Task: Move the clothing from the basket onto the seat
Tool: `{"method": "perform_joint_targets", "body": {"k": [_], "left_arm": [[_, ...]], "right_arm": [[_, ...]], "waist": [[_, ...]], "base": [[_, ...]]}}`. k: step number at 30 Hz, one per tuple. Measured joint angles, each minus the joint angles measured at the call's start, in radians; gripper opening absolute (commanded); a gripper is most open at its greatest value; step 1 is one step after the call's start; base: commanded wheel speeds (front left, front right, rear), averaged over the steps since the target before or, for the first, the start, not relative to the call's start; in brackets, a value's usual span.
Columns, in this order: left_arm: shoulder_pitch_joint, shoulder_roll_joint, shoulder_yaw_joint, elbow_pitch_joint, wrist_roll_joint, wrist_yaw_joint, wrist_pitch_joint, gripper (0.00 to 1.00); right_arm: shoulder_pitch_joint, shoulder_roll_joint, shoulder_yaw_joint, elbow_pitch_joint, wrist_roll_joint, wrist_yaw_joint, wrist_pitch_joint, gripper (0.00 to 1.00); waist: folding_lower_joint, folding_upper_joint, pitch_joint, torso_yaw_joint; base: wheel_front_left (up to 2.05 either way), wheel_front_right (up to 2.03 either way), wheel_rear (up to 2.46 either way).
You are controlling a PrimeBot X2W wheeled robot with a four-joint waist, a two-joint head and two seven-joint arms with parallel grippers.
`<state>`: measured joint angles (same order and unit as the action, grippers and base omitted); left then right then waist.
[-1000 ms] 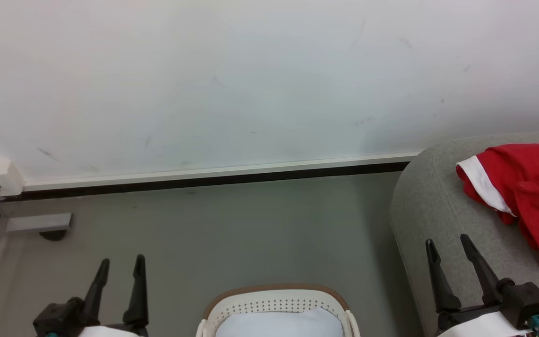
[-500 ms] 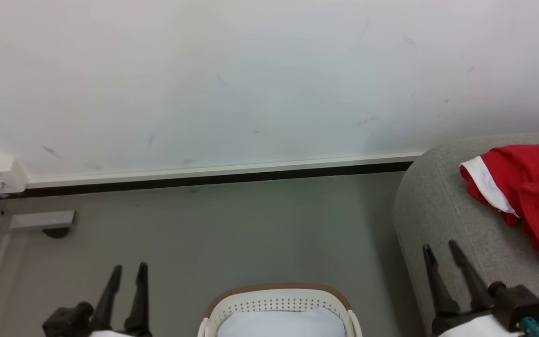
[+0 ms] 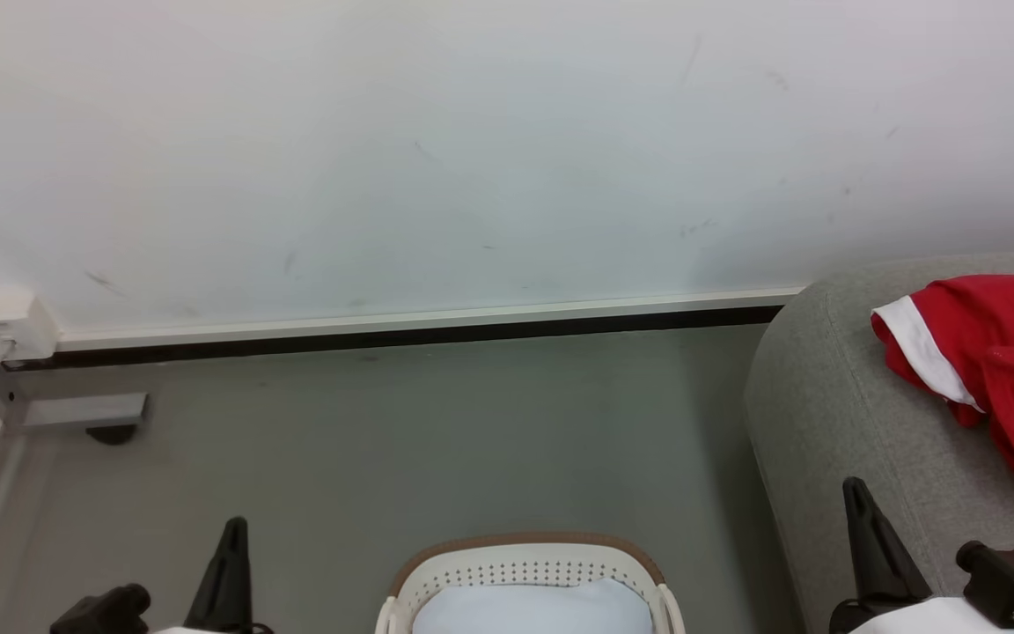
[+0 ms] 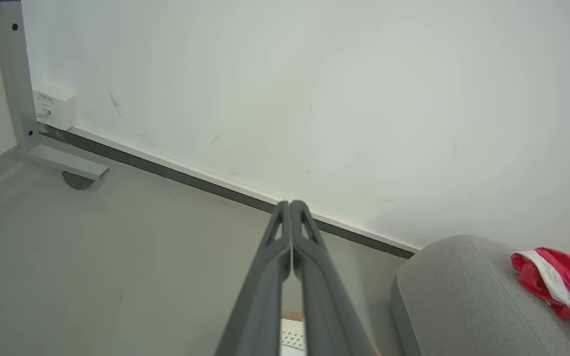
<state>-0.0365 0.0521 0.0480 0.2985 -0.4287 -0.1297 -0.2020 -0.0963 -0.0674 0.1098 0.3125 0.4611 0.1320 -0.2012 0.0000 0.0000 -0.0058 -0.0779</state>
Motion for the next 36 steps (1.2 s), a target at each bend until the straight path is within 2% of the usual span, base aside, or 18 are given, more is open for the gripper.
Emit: {"method": "perform_joint_targets", "body": {"k": [17, 36], "left_arm": [[-0.008, -0.001, 0.011, -0.043, -0.273, 0.025, 0.069, 0.00], [-0.022, -0.002, 0.025, -0.072, -0.519, 0.043, 0.132, 0.00]], "right_arm": [[-0.003, 0.002, -0.050, -0.012, 0.265, 0.000, 0.070, 0.00], [-0.005, 0.002, -0.090, -0.021, 0.507, 0.000, 0.132, 0.00]], "waist": [[0.0000, 0.0000, 0.001, 0.011], [0.0000, 0.0000, 0.001, 0.024]], "base": [[0.00, 0.00, 0.00], [0.00, 0.00, 0.00]]}}
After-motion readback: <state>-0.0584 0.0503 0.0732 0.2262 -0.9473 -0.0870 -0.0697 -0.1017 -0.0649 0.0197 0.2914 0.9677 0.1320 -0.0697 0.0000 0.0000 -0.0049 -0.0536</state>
